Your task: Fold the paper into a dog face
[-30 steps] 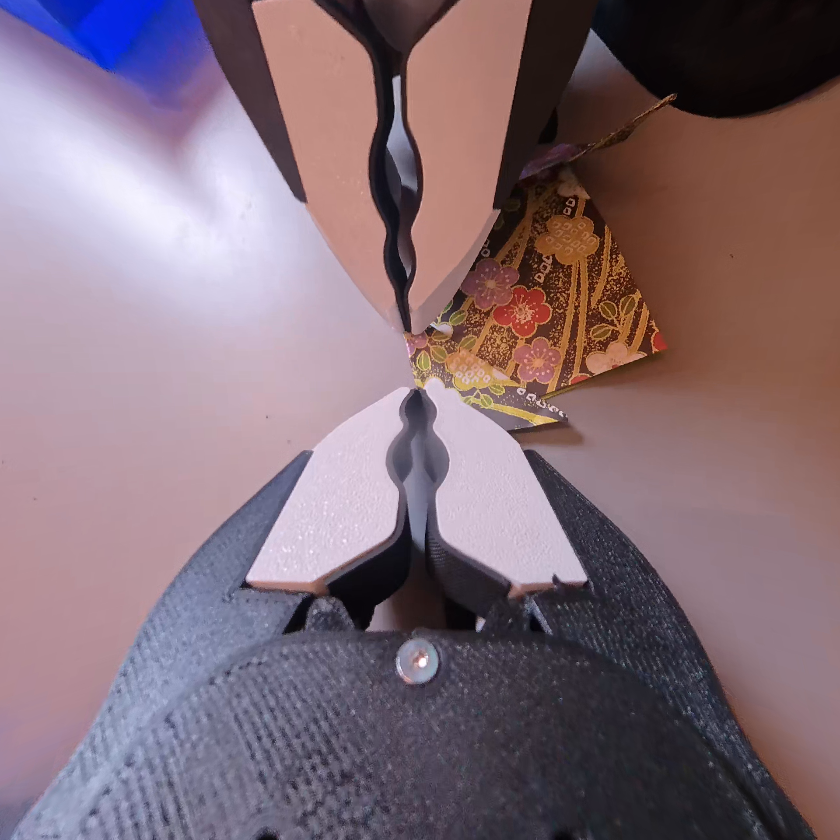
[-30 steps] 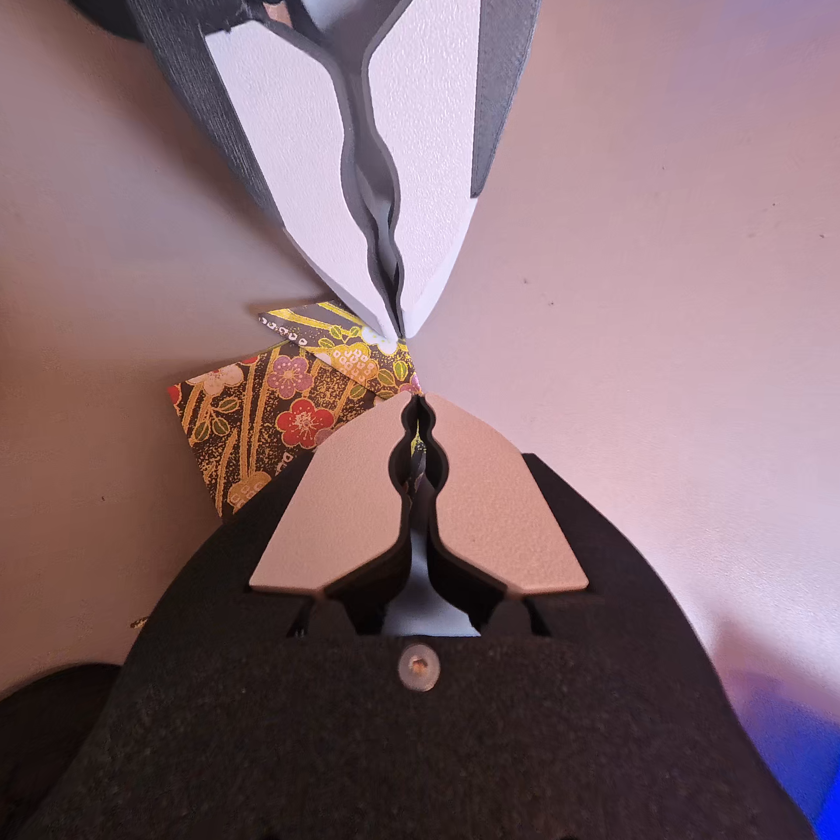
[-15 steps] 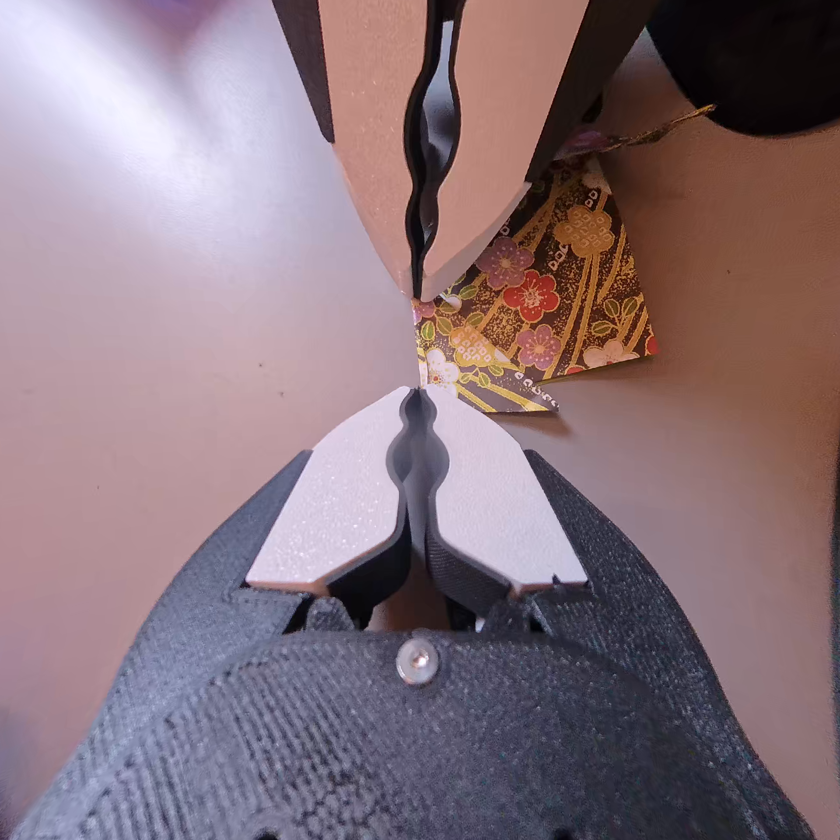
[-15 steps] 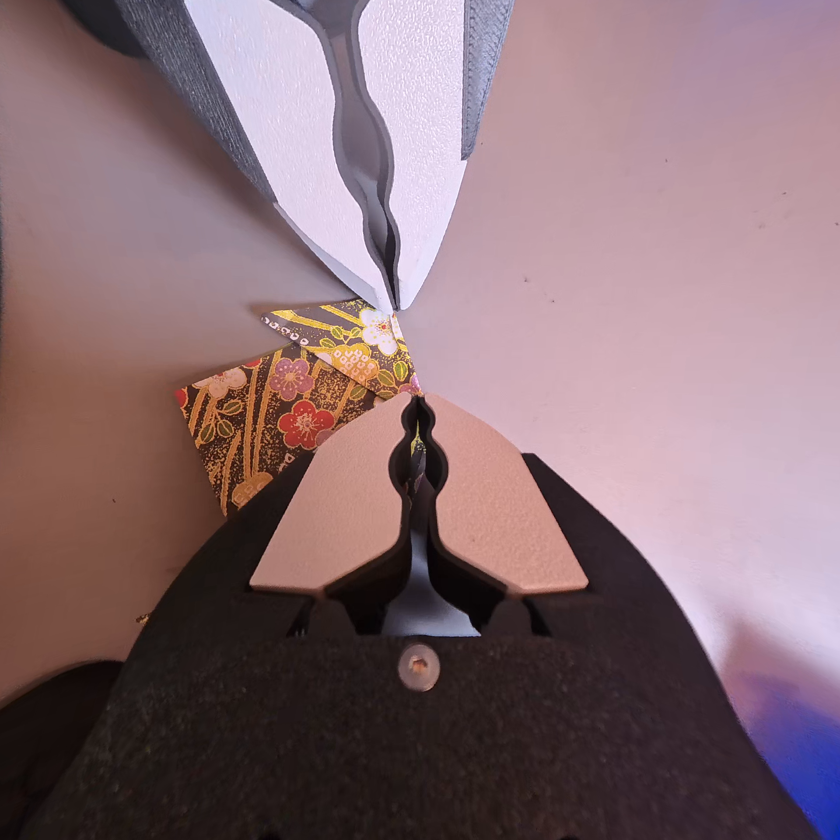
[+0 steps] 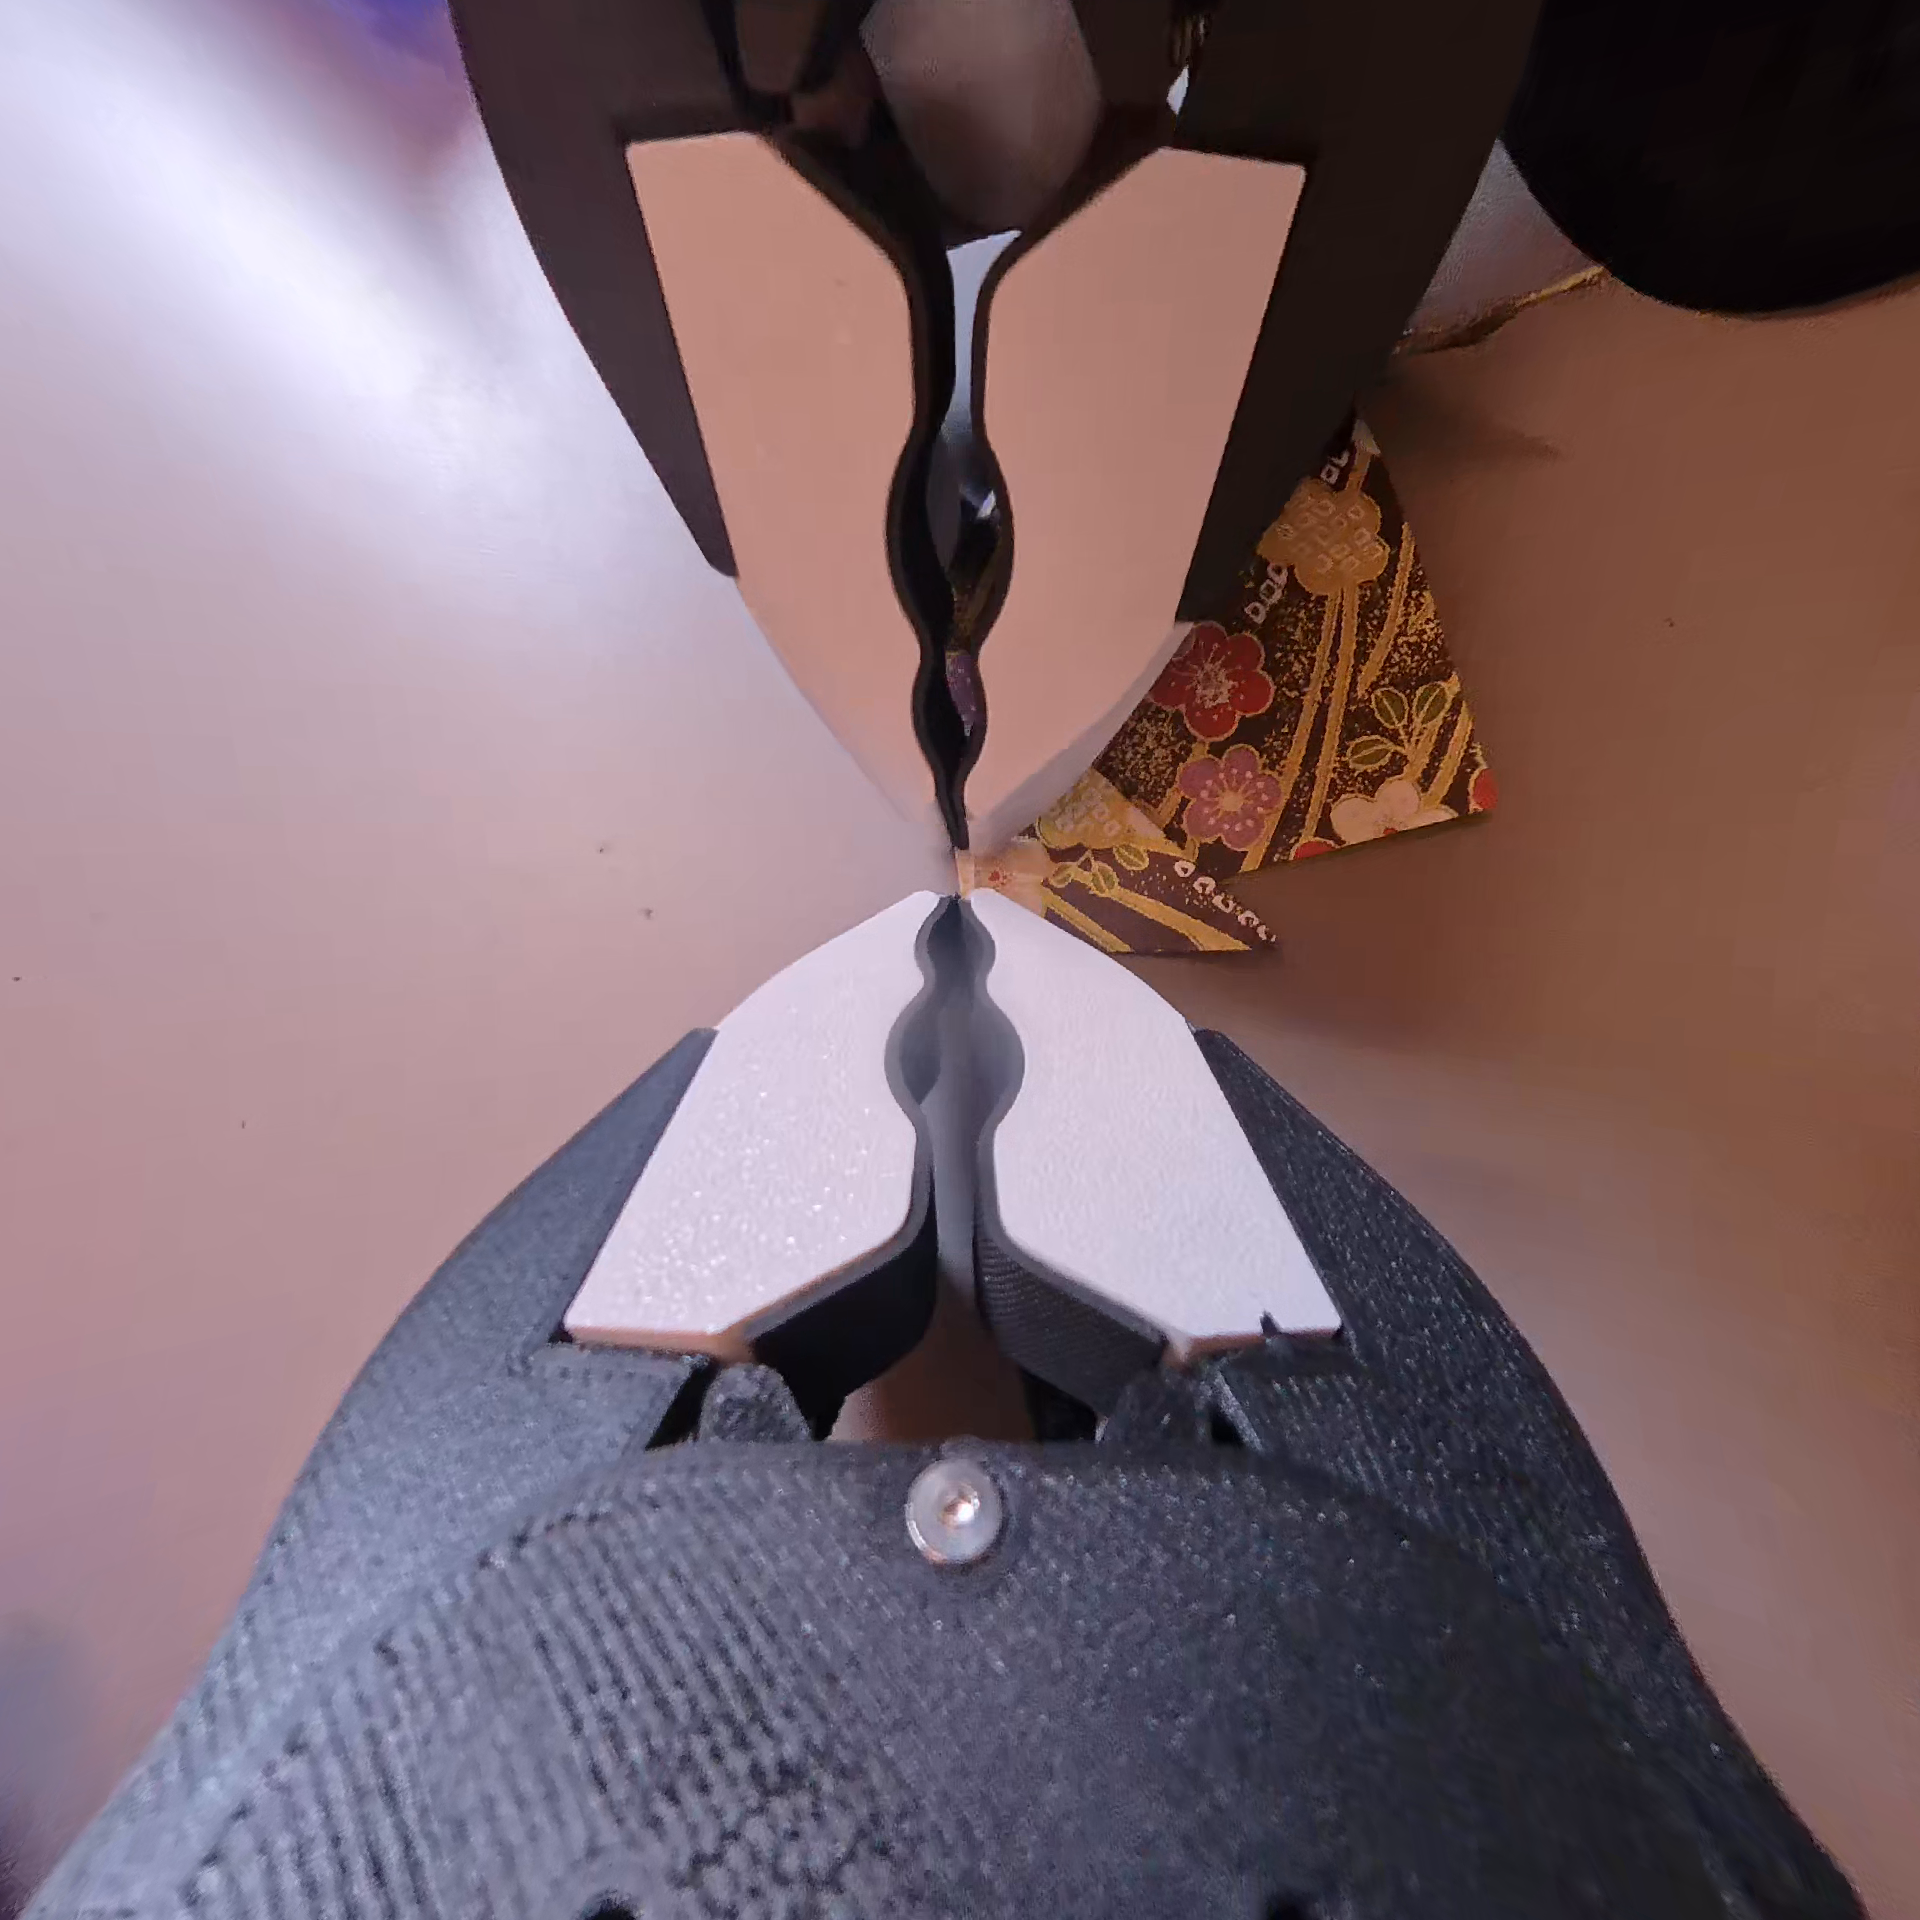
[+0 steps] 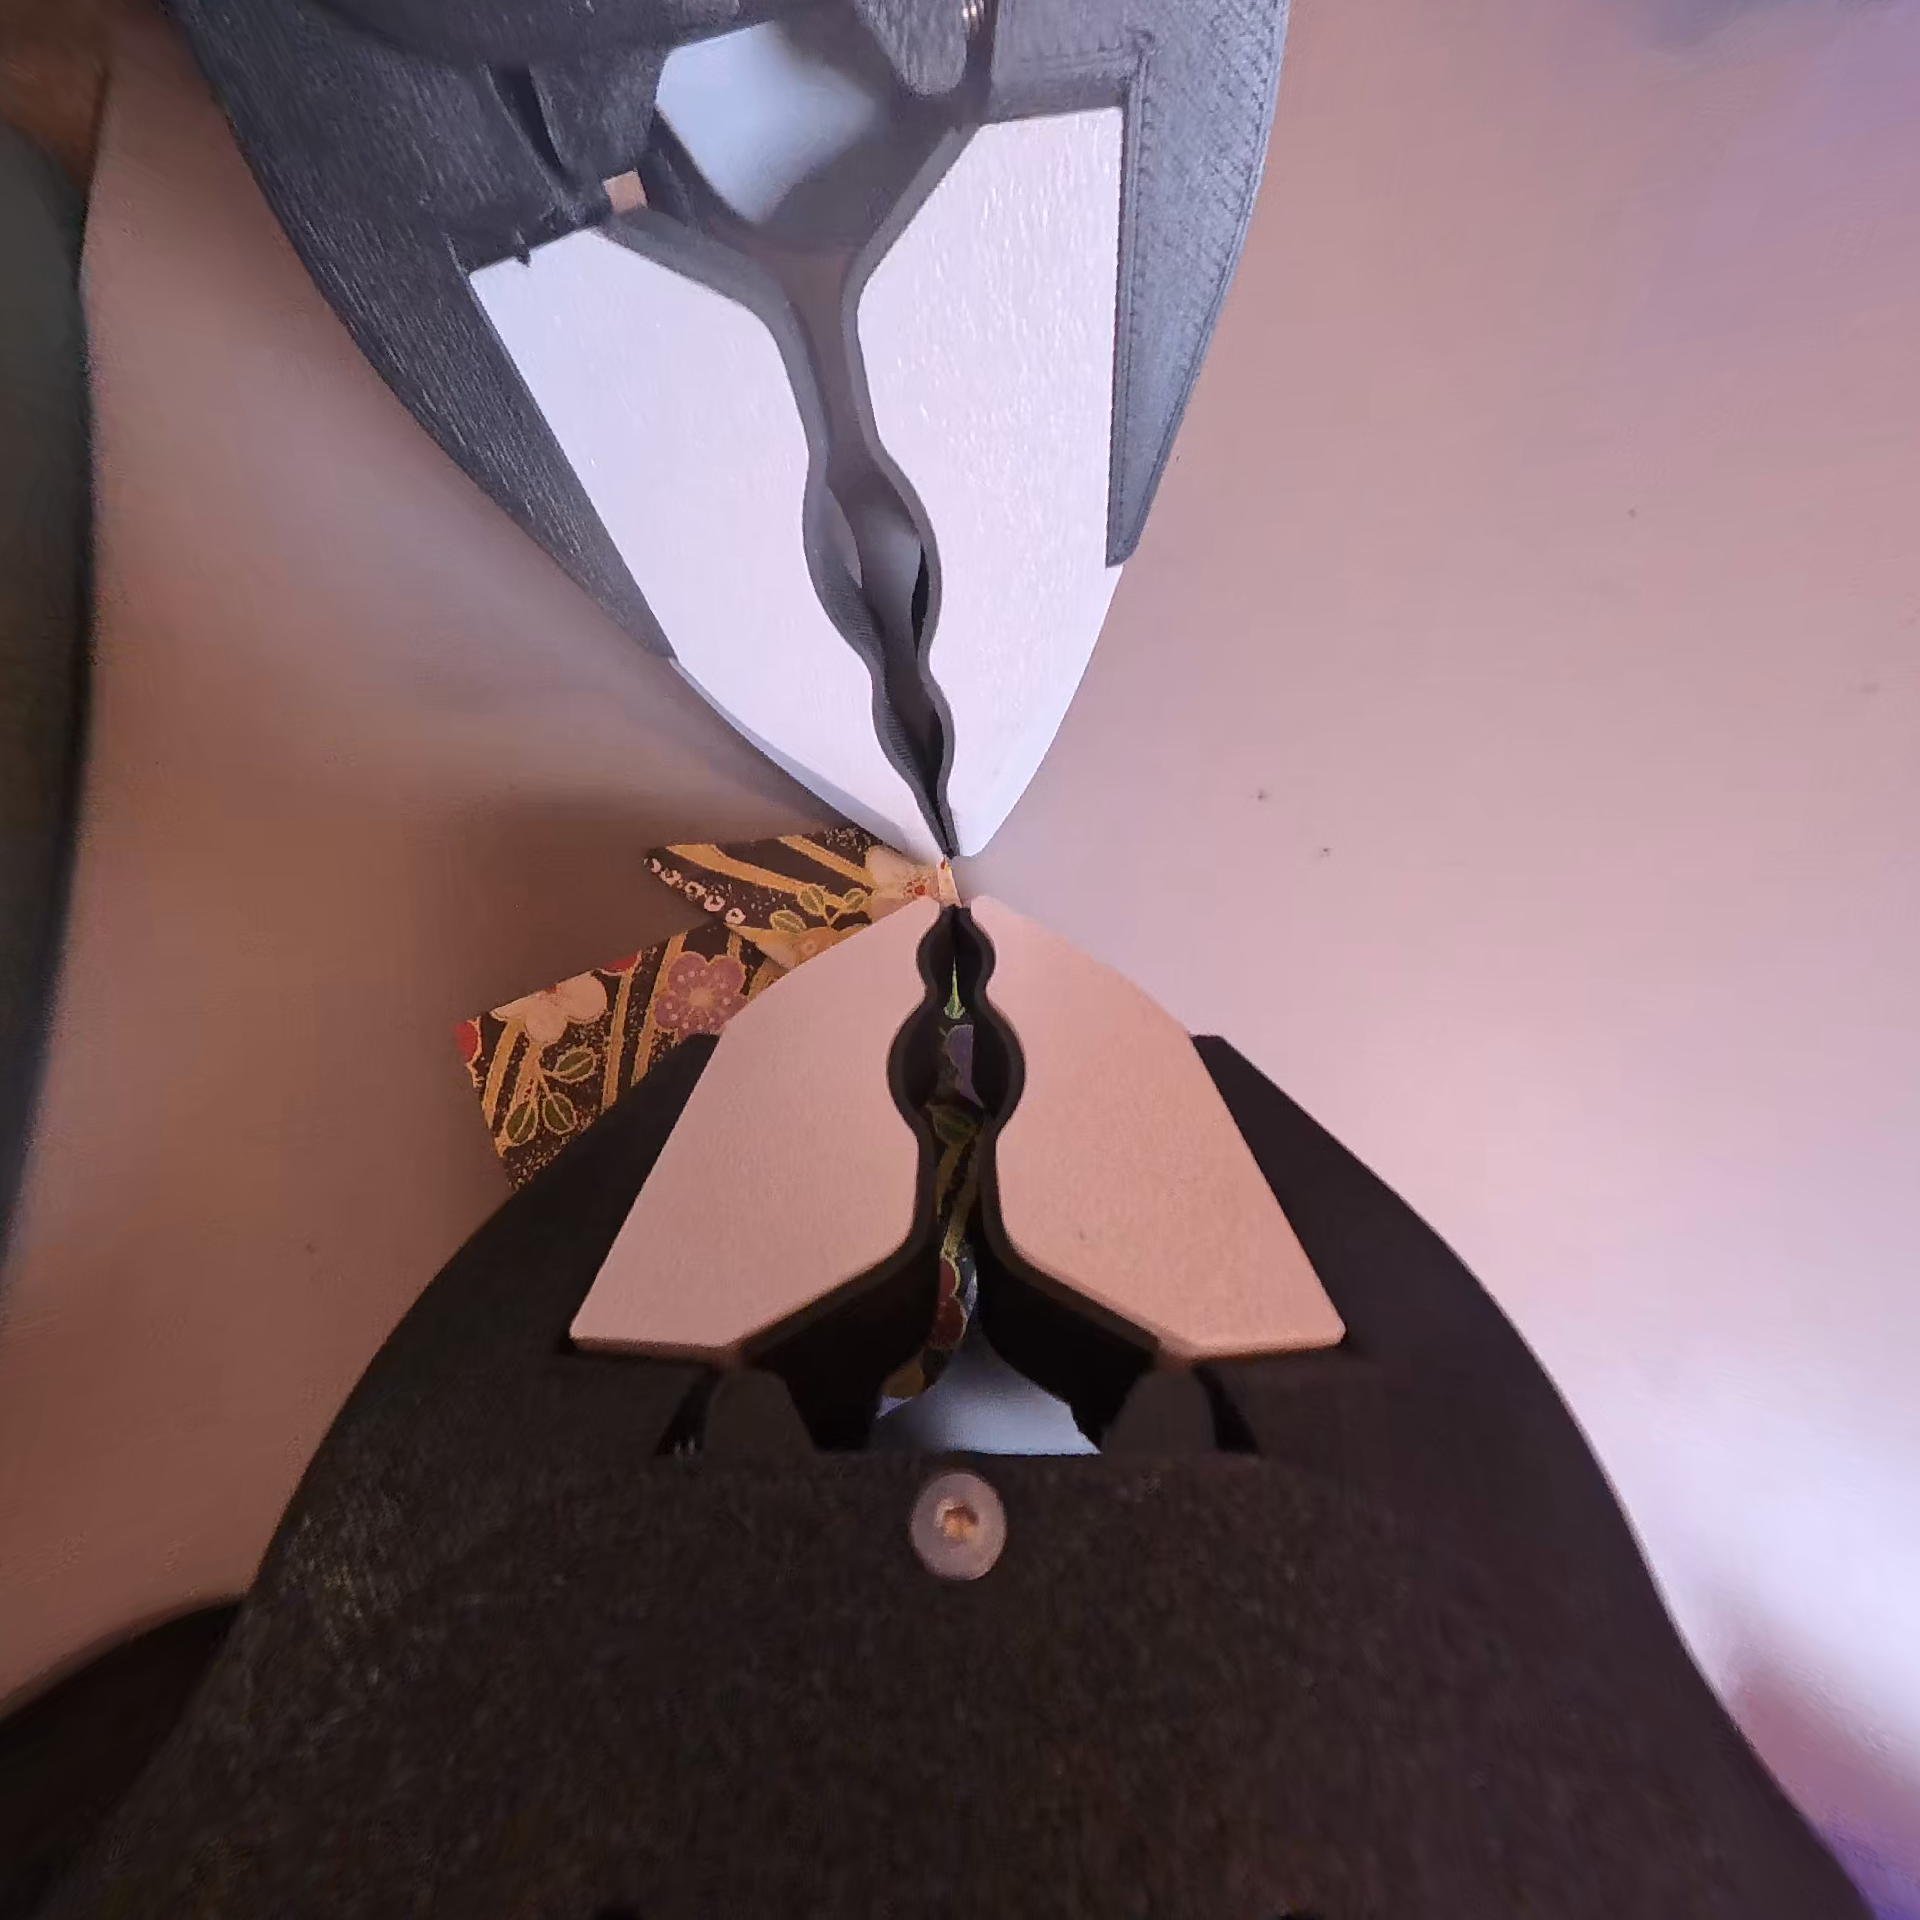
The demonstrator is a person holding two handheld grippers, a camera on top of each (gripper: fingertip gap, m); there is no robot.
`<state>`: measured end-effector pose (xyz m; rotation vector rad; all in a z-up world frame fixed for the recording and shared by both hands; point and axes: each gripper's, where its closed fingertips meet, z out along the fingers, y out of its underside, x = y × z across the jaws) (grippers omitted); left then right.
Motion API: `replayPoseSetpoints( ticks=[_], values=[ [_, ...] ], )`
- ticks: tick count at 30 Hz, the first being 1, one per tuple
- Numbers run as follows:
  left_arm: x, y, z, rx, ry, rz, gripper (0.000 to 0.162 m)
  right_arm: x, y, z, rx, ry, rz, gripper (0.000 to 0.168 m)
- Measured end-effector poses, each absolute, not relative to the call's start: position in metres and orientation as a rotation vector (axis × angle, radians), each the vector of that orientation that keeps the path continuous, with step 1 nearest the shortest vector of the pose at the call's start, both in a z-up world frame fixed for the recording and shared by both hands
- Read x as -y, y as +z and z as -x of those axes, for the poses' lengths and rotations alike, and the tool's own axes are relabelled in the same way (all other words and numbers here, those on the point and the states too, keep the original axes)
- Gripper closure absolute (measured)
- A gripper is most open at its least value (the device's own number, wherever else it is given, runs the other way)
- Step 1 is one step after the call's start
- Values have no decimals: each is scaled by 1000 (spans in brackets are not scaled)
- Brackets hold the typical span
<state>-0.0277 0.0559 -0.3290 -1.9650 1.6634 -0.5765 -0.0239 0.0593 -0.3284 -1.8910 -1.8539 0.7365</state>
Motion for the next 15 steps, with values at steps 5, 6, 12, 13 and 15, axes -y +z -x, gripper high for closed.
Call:
replayPoseSetpoints(
  ticks=[5,6,12,13,15],
  values=[
    [-57,-329,23,-1648,-635,1955,162,-59,-329,24,1847,745,1910,168],
    [-57,-328,23,-1652,-632,1944,162,-59,-329,24,1848,743,1913,168],
    [-57,-330,24,-1692,-550,1953,162,-61,-329,19,1835,748,1955,168],
    [-57,-330,25,-1696,-541,1959,161,-62,-329,16,1833,743,1968,168],
    [-57,-330,25,-1693,-535,1968,161,-65,-330,8,1830,720,1988,168]
  ],
)
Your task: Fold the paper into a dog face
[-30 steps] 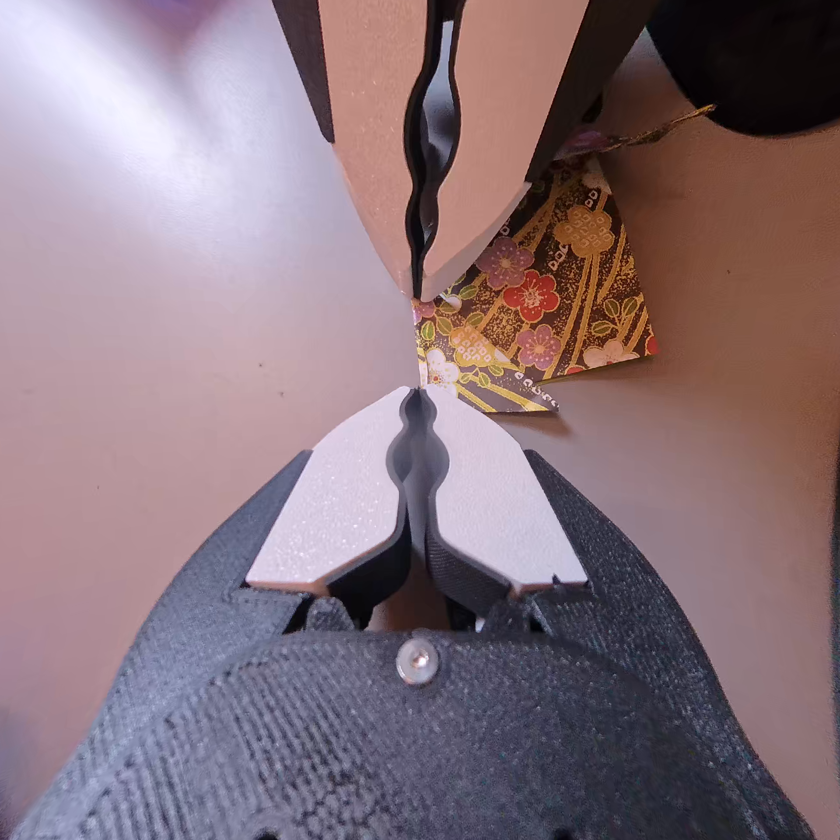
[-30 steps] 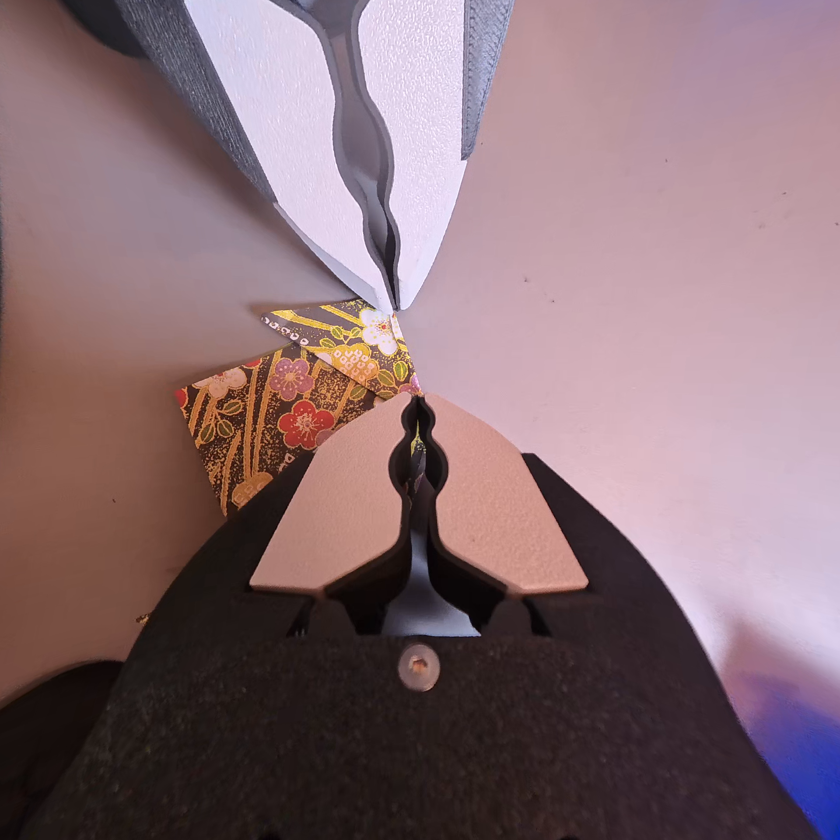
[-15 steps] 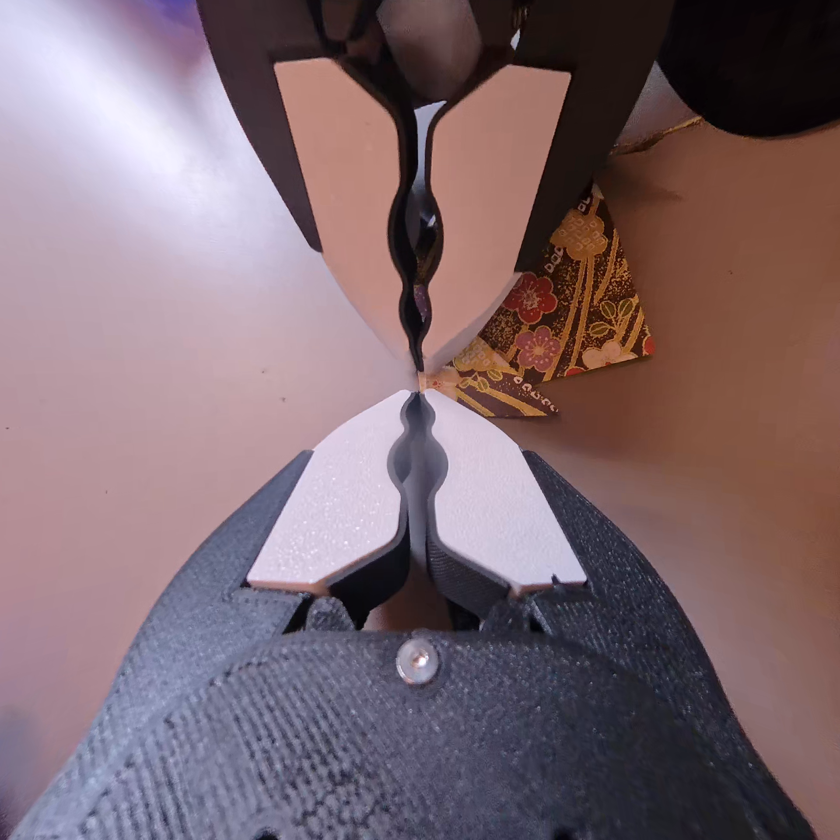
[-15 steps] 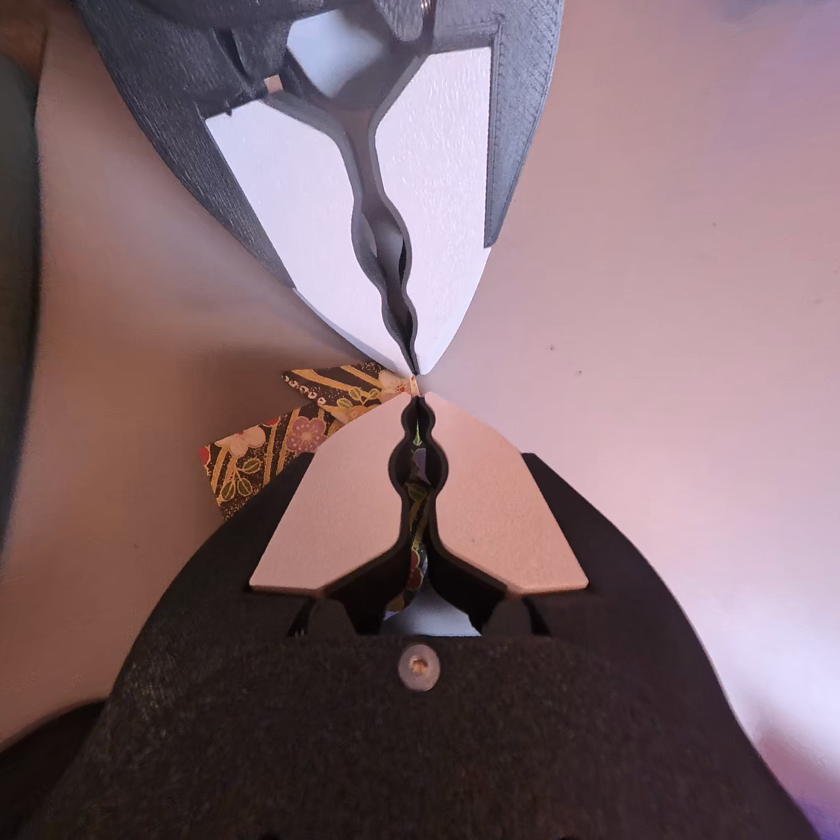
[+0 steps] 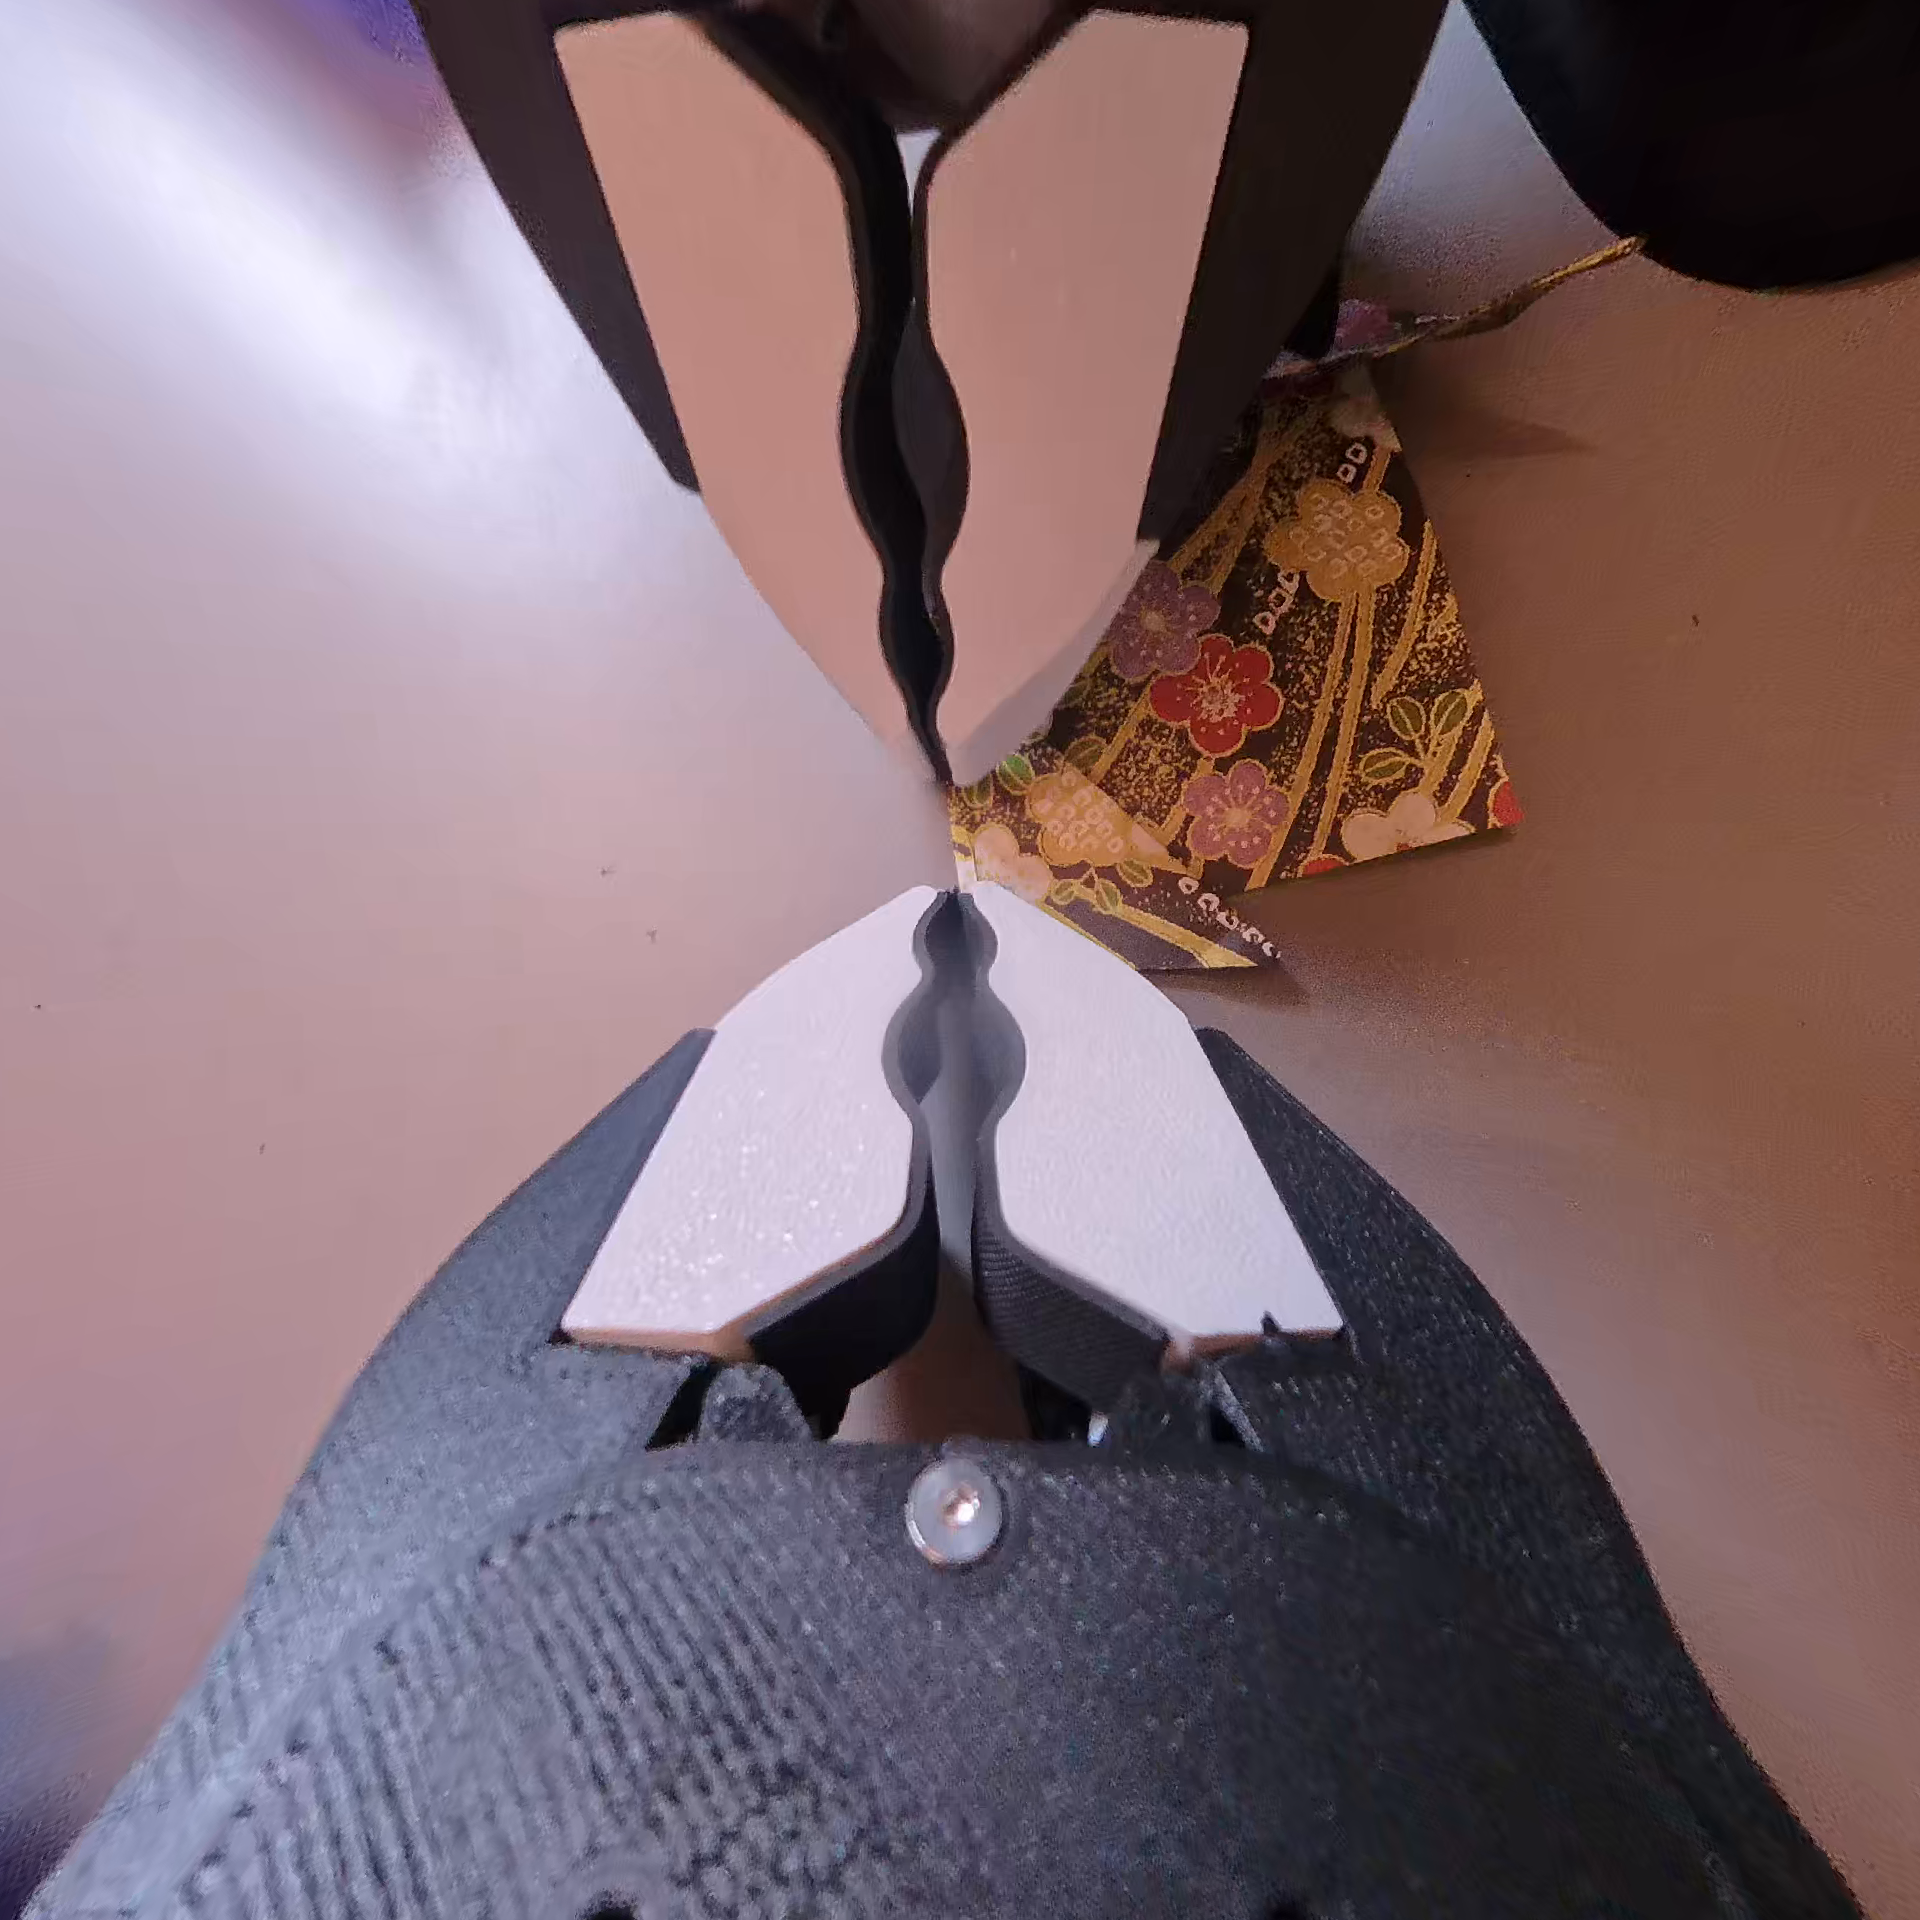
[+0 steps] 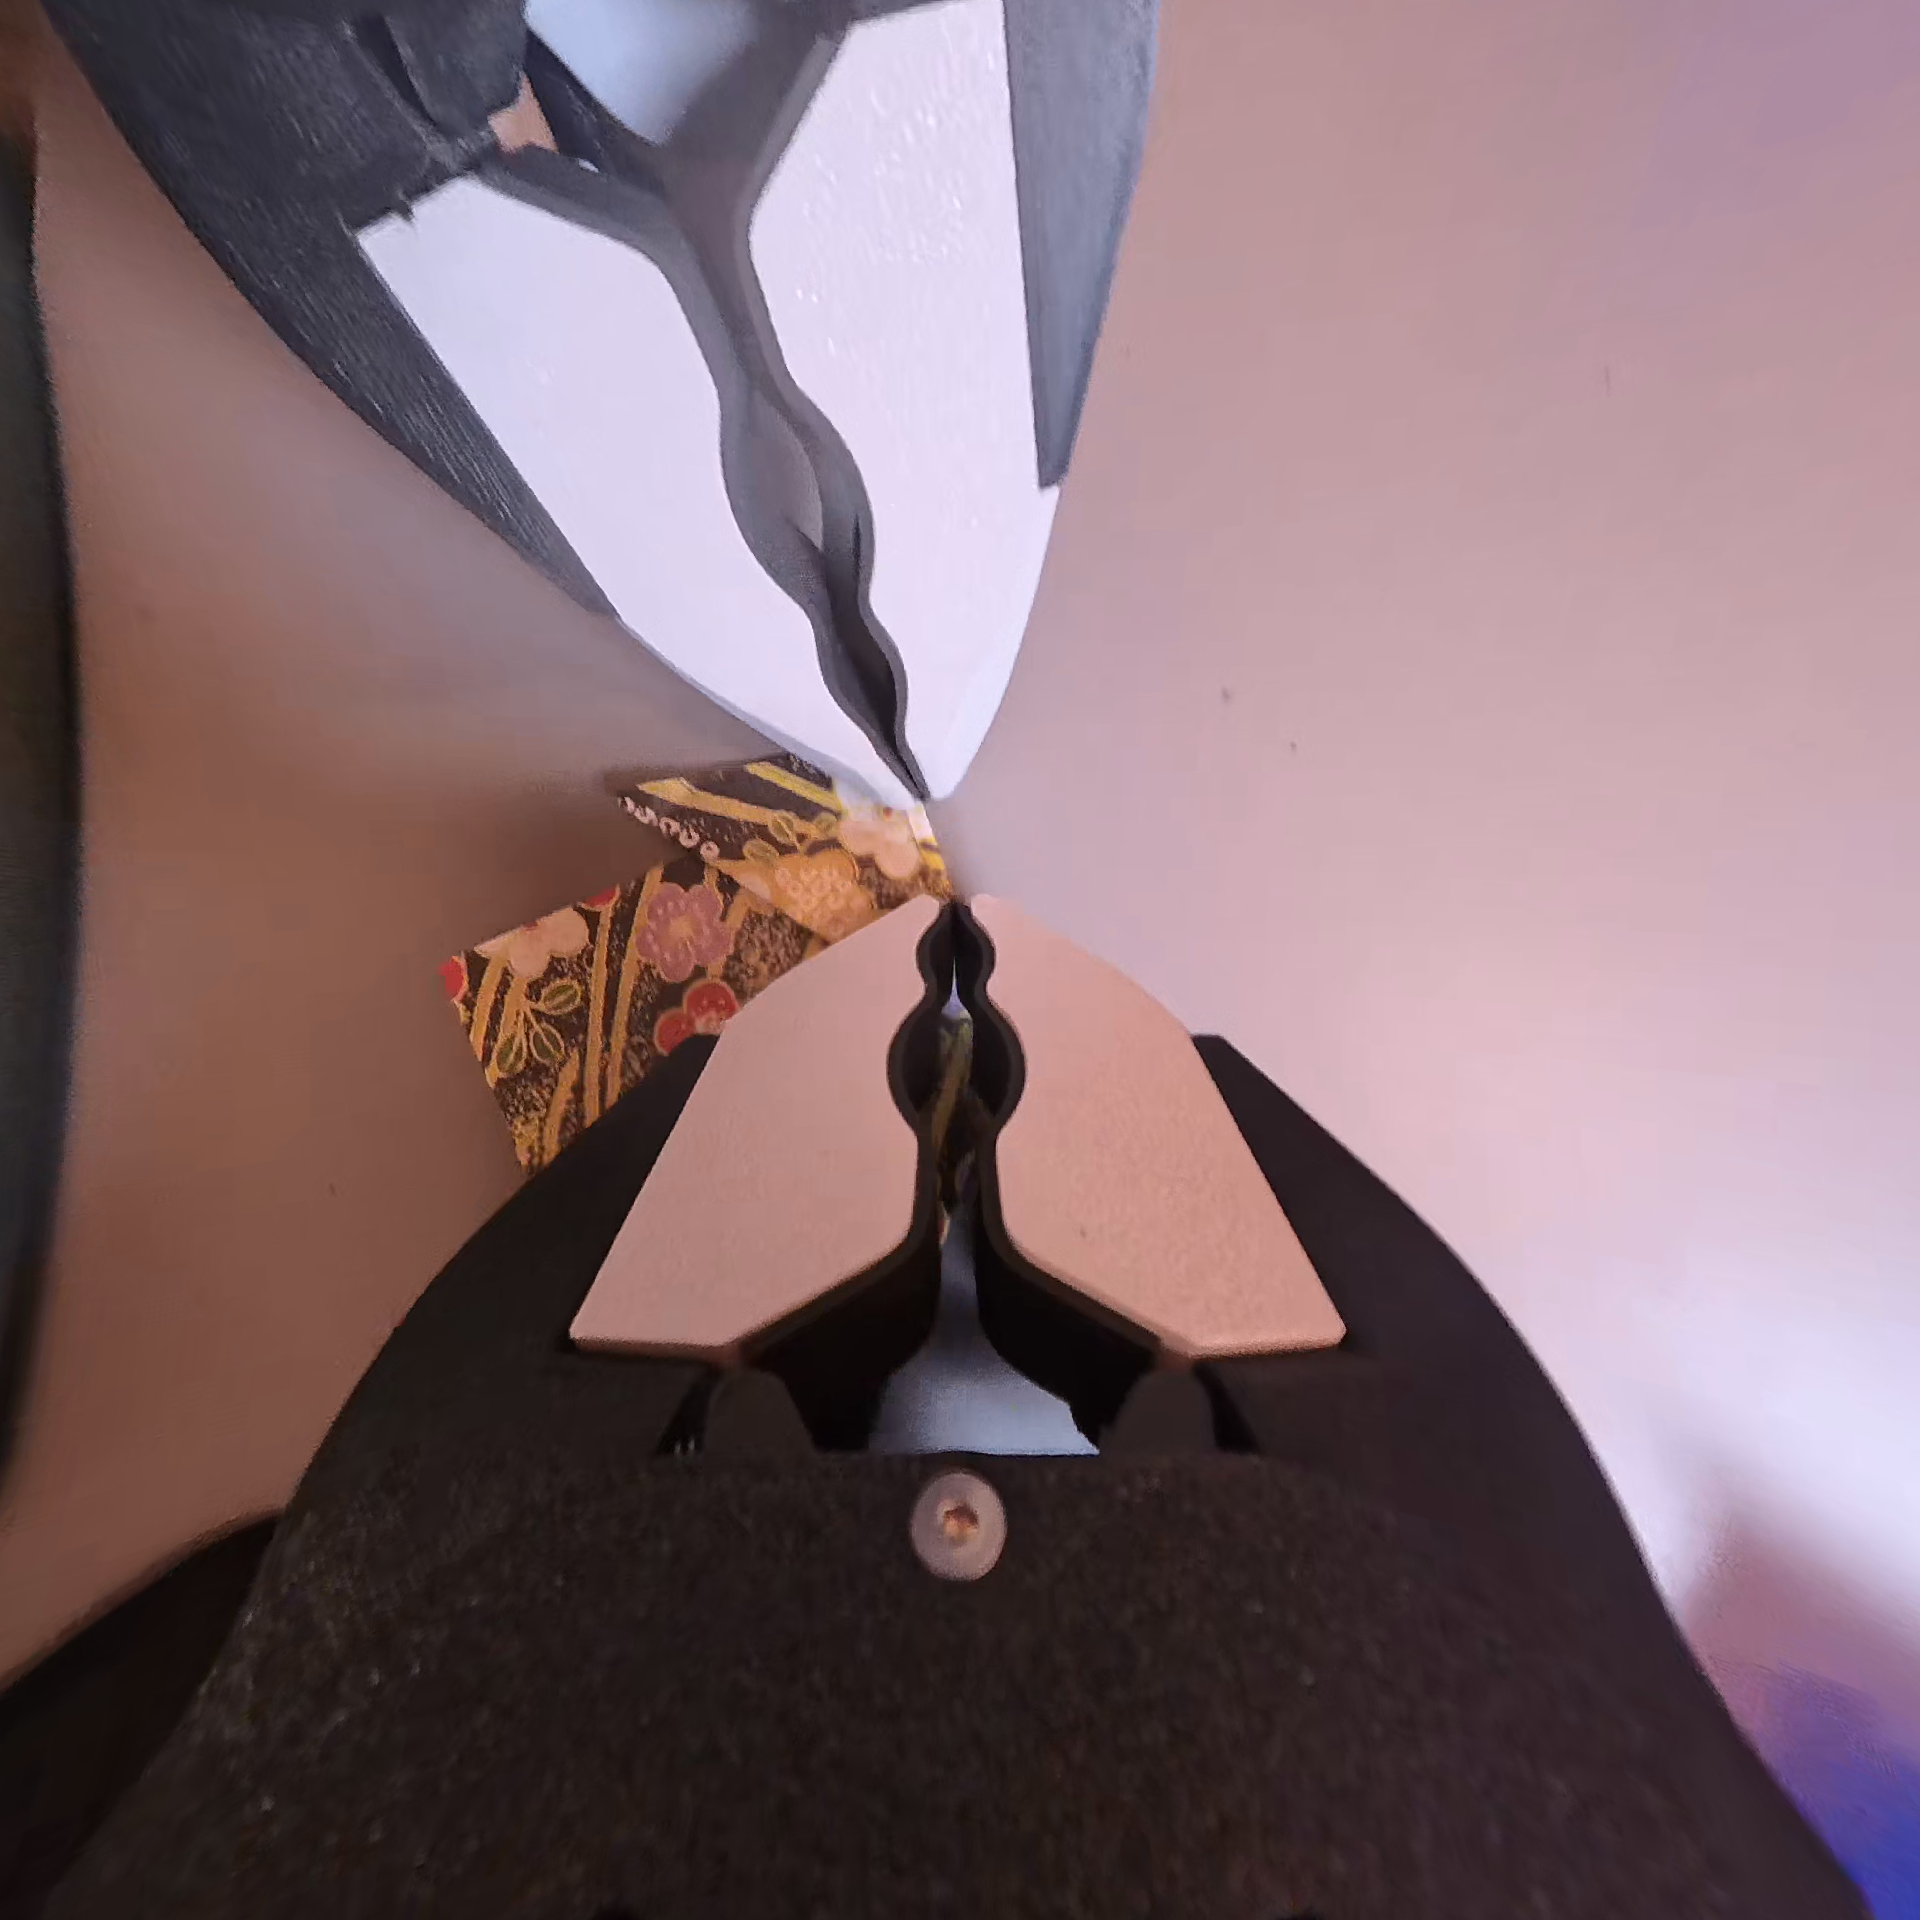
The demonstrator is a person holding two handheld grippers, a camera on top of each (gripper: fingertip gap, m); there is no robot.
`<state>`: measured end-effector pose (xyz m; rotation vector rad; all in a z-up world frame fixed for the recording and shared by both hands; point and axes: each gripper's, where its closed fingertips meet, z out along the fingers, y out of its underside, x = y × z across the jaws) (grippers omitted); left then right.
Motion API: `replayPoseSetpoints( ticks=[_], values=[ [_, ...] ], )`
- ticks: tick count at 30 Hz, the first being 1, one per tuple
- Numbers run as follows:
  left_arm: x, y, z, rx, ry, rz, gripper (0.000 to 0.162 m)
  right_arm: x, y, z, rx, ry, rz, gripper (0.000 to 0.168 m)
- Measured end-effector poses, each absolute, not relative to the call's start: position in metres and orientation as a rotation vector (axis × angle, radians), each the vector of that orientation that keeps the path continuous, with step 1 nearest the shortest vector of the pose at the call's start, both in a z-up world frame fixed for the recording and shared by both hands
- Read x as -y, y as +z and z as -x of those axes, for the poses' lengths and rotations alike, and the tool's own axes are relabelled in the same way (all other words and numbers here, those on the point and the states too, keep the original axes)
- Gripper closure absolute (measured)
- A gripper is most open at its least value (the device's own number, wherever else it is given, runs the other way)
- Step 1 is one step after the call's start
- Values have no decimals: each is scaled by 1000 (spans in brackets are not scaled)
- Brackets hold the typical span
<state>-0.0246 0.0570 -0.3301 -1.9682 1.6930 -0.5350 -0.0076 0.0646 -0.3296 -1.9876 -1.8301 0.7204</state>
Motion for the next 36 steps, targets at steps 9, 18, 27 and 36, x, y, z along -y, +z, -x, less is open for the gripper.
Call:
replayPoseSetpoints(
  ticks=[9,18,27,36],
  values=[
    [-57,-330,25,-1665,-520,1973,161,-69,-330,-14,1797,675,2014,168],
    [-56,-329,26,-1608,-571,2000,162,-75,-327,-27,1717,702,2019,168],
    [-53,-328,32,-1592,-619,2031,162,-38,-303,-50,1746,635,1981,139],
    [-47,-310,29,-1564,-855,1933,162,-32,-328,-60,1740,487,1987,147]
  ],
)
